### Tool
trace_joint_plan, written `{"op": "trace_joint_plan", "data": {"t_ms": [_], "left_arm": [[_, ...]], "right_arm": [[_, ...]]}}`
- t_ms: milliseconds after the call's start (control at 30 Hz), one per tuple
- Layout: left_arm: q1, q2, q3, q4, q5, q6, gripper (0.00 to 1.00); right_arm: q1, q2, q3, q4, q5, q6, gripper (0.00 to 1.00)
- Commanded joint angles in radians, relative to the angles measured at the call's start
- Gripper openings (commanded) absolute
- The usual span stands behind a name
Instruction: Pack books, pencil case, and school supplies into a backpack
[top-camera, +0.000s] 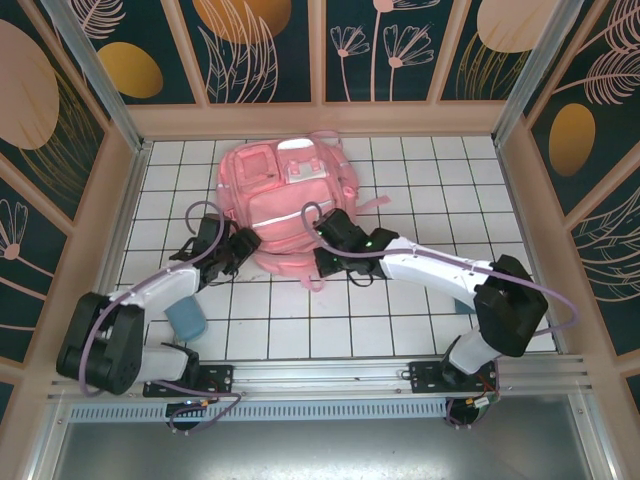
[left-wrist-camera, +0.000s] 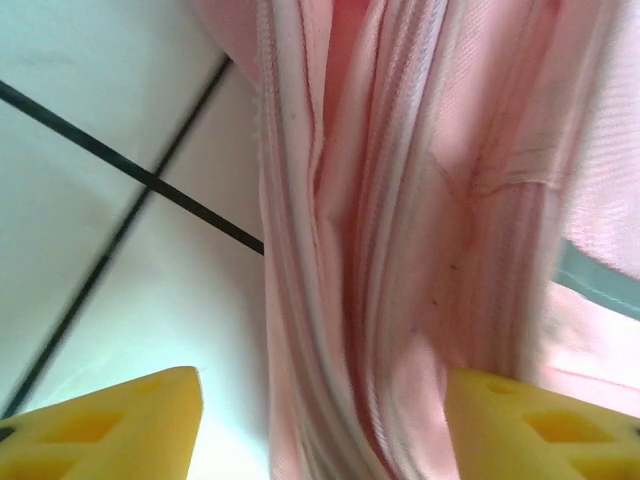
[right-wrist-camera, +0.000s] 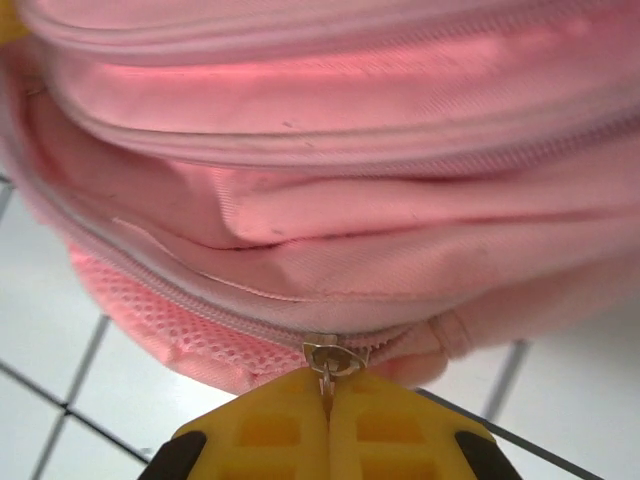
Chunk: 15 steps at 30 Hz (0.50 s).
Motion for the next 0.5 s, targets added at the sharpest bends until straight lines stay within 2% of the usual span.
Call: {"op": "trace_joint_plan", "data": {"t_ms": [0, 200, 333, 467], "left_arm": [[0.000, -0.094, -0.012, -0.133, -0.108, 0.011, 0.70], [0.000, -0.226, -0.006, -0.285, -0.165, -0.021, 0.69], [0.000, -0.279, -0.024, -0.263, -0.084, -0.075, 0.67], [0.000, -0.262, -0.064, -0.128, 0.046, -0.155, 0.60]], "right_arm": [[0.060, 0.070, 0.080, 0.161, -0.086, -0.010, 0.00], [0.080, 0.243, 0.213, 0.271, -0.143, 0.003, 0.00], [0.080, 0.305, 0.248, 0.309, -0.179, 0.009, 0.00], [0.081, 0.307, 0.232, 0.339, -0.206, 0.009, 0.00]]}}
